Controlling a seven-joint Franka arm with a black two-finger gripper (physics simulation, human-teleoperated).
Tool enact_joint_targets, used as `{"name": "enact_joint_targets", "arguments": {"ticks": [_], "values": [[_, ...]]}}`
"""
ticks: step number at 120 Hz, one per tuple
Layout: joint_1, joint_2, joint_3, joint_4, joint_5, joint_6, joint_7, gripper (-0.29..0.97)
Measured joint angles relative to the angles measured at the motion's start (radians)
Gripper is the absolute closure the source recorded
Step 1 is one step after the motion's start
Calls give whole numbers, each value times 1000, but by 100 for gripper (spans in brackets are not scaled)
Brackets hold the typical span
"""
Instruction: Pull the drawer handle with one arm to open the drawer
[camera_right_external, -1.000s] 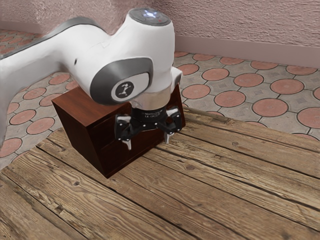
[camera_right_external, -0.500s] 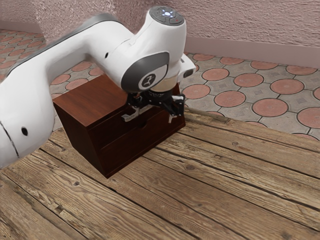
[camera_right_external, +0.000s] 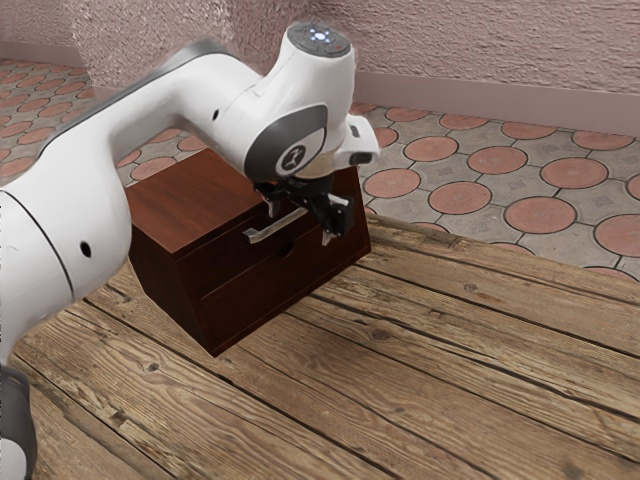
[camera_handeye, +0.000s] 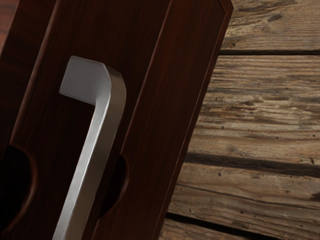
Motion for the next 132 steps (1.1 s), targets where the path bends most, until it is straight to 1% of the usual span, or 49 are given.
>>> {"name": "enact_joint_targets", "arguments": {"ticks": [35, 56, 76, 93, 105, 132], "values": [[22, 4, 6, -15, -22, 9, 137, 0], [20, 2, 6, -42, -13, 18, 195, 0], [15, -1, 7, -49, -14, 25, 229, 12], [13, -4, 7, -50, -19, 27, 240, 26], [8, -10, 6, -68, -19, 36, 242, 32], [-11, -22, 7, -104, -3, 61, 234, 31]]}}
